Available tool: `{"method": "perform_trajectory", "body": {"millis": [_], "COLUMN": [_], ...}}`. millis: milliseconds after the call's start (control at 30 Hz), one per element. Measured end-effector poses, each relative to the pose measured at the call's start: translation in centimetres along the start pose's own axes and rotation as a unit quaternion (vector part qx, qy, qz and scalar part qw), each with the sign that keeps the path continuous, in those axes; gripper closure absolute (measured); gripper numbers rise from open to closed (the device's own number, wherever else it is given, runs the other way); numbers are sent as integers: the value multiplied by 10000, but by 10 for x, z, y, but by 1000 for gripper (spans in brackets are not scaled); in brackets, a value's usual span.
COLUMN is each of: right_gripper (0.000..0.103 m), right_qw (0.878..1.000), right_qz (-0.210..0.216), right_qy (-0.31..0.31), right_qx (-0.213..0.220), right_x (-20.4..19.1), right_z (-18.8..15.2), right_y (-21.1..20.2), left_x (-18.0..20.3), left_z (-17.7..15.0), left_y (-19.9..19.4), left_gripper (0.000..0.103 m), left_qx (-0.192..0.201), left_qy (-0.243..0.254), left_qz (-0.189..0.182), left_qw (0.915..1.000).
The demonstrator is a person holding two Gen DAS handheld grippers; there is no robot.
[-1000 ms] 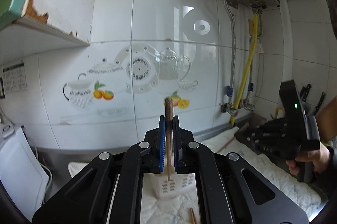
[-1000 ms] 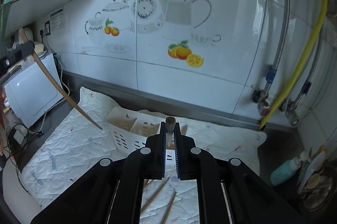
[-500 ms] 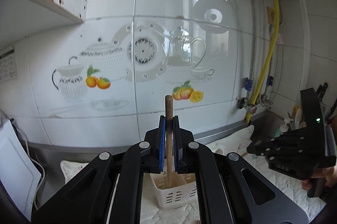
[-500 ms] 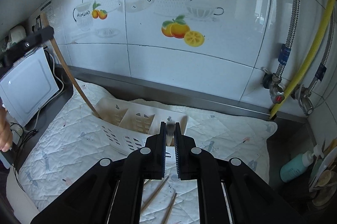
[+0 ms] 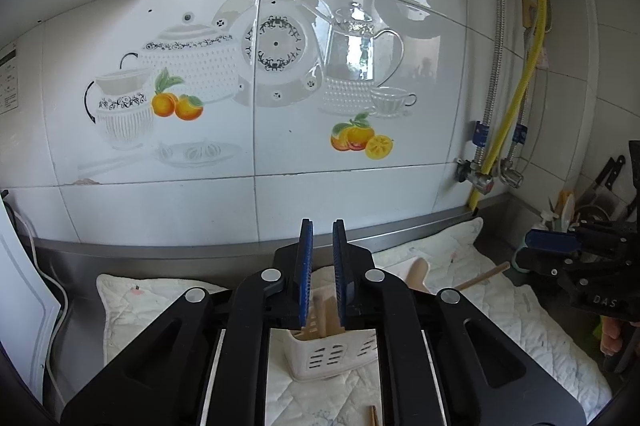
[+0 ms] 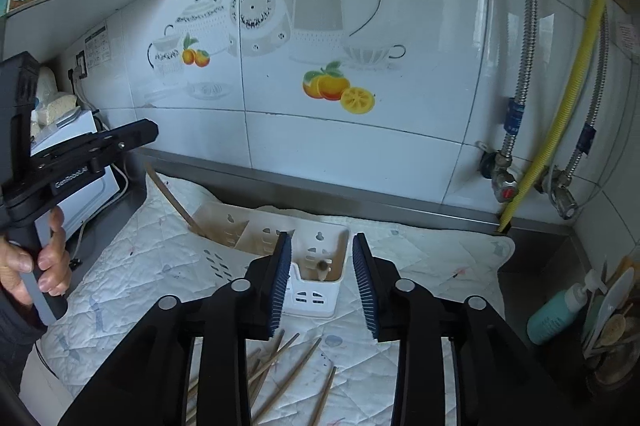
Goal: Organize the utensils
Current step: 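Carry both chopsticks up and drop them into the white holder, then lower both tools back to the chopsticks and grasp one each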
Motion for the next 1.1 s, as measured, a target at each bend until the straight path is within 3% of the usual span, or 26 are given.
{"method": "perform_trajectory", "body": {"millis": [67, 200, 333, 733, 1100], "right_gripper": [68, 65, 65, 65, 65], "right_qw": [10000, 9997, 9993, 9962, 9933], "right_qz": [-18, -79, -130, -644, -820], "right_qy": [-6, 32, 206, 510, 802], "right_qx": [88, 241, 289, 294, -145], "right_x": [0, 0, 5, 19, 21], "right_z": [-7, -27, -56, -170, -260], "right_y": [-14, -38, -56, -91, -75], "left_x": [0, 2, 4, 43, 98], "left_z": [0, -3, -13, -104, -200], "left_y": [-7, -27, -52, -110, -115], "left_gripper": [74, 72, 60, 60, 61], "left_qx": [30, 81, 91, -194, -792], "left_qy": [-11, 37, 20, 76, 4], "left_qz": [50, 57, 106, -312, -1239], "left_qw": [10000, 9999, 9999, 9993, 9891]}}
Point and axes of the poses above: each gripper's, at about its wrist camera, not at the fingertips, and y roughly the way its jaws point, x to its right, z to its top, the point moved 7 cm from there along y, roughly the way its jaws point, and after that the axes turned 12 degrees about y, right-handed, at the moved point
